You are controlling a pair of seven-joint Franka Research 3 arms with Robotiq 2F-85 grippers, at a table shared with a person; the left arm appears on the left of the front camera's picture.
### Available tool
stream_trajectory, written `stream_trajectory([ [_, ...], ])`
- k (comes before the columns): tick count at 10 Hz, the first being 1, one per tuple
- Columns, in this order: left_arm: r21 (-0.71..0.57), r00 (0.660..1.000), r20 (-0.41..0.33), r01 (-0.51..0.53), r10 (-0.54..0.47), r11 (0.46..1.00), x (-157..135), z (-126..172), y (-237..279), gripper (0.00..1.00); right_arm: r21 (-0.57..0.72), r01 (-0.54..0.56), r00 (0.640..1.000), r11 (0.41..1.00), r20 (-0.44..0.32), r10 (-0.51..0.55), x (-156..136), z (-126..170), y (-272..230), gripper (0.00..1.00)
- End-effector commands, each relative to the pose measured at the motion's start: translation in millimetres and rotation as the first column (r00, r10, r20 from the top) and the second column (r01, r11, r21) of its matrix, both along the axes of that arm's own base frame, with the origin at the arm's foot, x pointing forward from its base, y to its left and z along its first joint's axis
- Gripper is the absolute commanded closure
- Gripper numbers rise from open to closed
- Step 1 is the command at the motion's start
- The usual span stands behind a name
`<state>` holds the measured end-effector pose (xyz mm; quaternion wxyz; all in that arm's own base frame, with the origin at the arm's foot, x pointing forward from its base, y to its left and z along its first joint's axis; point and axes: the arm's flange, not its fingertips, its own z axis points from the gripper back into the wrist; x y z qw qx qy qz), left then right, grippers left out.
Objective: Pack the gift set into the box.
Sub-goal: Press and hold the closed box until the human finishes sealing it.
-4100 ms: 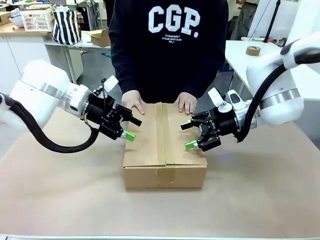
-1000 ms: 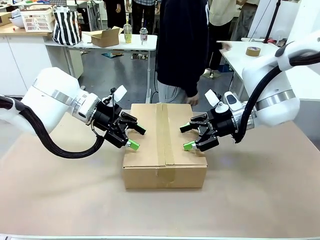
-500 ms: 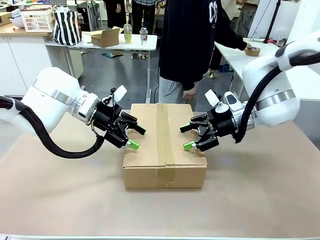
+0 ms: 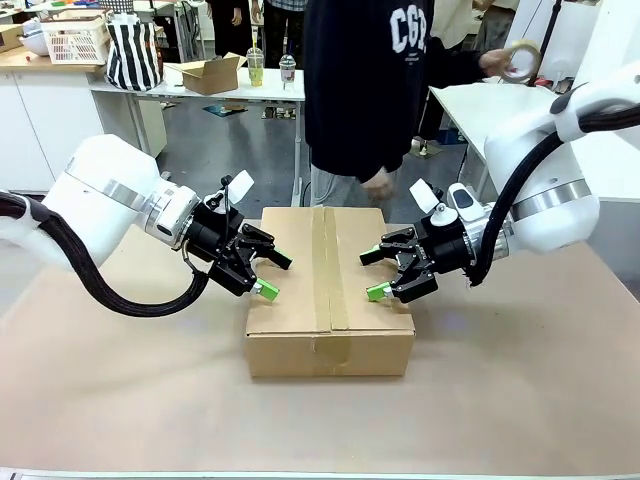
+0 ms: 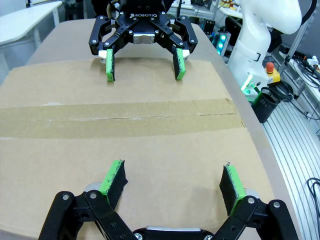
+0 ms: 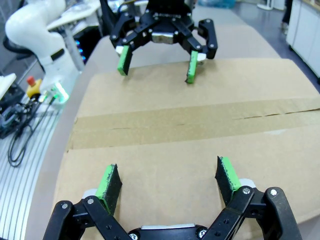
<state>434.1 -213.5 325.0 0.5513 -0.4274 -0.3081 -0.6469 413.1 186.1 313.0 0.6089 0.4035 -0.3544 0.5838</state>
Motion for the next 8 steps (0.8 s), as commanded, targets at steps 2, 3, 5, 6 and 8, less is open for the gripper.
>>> stream_trajectory([
  [2, -0.007, 1.000, -0.004, -0.005, 0.005, 1.000, -0.7, -2.0, 0.1, 0.00, 0.004, -0.003, 1.000, 1.000, 0.017, 0.003, -2.5, -1.7, -1.4, 0.00],
  [3, -0.007, 1.000, -0.004, -0.005, 0.005, 1.000, -0.7, -2.0, 0.1, 0.00, 0.004, -0.003, 1.000, 1.000, 0.017, 0.003, -2.5, -1.7, -1.4, 0.00],
  [5, -0.007, 1.000, -0.004, -0.005, 0.005, 1.000, -0.7, -2.0, 0.1, 0.00, 0.004, -0.003, 1.000, 1.000, 0.017, 0.003, -2.5, -1.7, -1.4, 0.00],
  [6, -0.007, 1.000, -0.004, -0.005, 0.005, 1.000, -0.7, -2.0, 0.1, 0.00, 0.004, -0.003, 1.000, 1.000, 0.017, 0.003, -2.5, -1.7, -1.4, 0.00],
  [8, -0.007, 1.000, -0.004, -0.005, 0.005, 1.000, -0.7, -2.0, 0.1, 0.00, 0.004, -0.003, 1.000, 1.000, 0.017, 0.003, -2.5, -1.7, -1.4, 0.00],
])
